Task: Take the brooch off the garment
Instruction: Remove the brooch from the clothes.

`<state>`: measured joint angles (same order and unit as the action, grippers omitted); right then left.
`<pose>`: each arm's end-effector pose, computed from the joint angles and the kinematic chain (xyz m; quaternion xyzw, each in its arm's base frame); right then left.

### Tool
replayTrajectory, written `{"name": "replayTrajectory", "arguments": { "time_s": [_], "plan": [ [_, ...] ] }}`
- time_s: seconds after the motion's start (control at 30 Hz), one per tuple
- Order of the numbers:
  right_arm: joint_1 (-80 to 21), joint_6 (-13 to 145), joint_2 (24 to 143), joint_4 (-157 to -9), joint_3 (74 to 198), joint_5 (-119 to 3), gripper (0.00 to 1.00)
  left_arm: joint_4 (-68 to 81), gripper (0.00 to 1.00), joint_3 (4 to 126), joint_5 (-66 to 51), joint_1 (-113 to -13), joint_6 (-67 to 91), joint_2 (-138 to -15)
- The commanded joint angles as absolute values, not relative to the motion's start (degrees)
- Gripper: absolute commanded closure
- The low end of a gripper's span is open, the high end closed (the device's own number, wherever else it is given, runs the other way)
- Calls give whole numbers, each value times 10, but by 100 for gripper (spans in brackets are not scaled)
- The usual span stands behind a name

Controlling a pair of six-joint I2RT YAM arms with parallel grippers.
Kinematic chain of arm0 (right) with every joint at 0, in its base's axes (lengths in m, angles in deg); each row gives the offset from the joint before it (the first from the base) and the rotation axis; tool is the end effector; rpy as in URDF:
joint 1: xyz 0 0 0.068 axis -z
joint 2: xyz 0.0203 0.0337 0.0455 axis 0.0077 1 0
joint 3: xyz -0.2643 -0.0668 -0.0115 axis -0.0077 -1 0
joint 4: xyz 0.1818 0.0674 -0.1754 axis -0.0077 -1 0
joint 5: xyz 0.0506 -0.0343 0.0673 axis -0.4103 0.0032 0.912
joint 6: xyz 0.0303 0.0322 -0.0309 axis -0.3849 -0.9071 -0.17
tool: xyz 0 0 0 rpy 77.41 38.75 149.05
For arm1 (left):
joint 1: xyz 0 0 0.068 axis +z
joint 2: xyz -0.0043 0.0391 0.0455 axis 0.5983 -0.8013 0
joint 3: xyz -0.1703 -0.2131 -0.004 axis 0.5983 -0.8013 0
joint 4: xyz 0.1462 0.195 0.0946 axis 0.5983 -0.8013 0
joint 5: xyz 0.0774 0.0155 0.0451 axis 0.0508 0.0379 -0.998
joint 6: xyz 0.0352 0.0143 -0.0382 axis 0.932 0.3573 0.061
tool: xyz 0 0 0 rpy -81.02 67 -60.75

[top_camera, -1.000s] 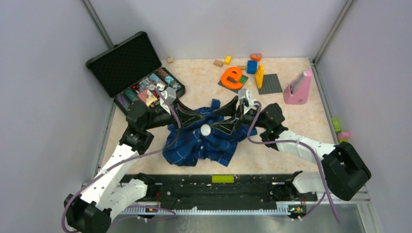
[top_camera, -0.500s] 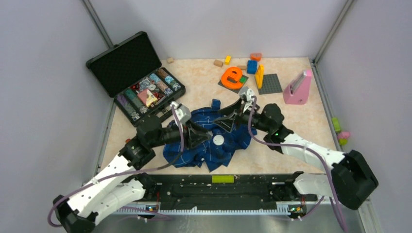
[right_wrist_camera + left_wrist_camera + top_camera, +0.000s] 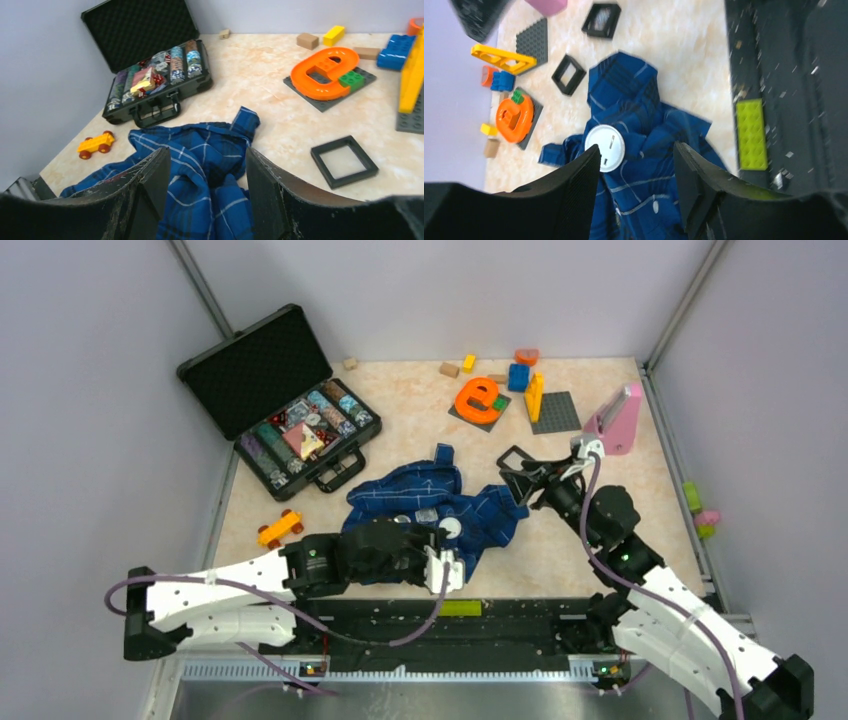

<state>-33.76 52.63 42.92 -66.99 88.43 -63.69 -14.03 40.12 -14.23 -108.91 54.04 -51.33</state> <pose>0.1504 0.1002 0.2963 -0.0903 0.6841 0.3357 0.6413 0.0608 -0.1921 0.3241 0.6495 0.5121 -0.2109 0.5210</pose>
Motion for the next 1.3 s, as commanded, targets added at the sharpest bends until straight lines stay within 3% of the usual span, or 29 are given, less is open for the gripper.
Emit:
{"name": "replayTrajectory", "arguments": {
  "time_s": [0.0, 0.33, 0.43, 0.5, 0.6, 0.8, 0.93, 1.03, 1.17, 1.27],
  "plan": [
    [-330, 523, 384, -705, 879, -683, 42, -172, 37, 424, -229, -1105, 701, -550],
    [-329, 514, 372, -682, 863, -637, 42, -87, 35, 403, -275, -1105, 742, -593],
    [-329, 512, 377, -672, 858, -630, 42, -96, 38, 417, -280, -1104, 738, -621],
    [-329, 510, 379, -665, 856, -623, 43, -97, 44, 423, -286, -1104, 730, -631],
    [-329, 510, 382, -665, 856, -617, 43, -84, 61, 418, -275, -1096, 725, -632],
    [-329, 509, 382, -661, 855, -603, 45, -67, 70, 414, -269, -1073, 697, -637],
    [-329, 508, 382, -657, 854, -595, 48, -47, 100, 416, -280, -1057, 673, -643],
    [-328, 508, 392, -648, 852, -573, 48, -46, 100, 427, -283, -1050, 640, -642],
    [-328, 533, 424, -598, 847, -451, 53, -26, 100, 439, -238, -1008, 533, -614],
    [-329, 528, 434, -520, 823, -370, 47, -4, 100, 433, -168, -937, 411, -582]
  ]
}}
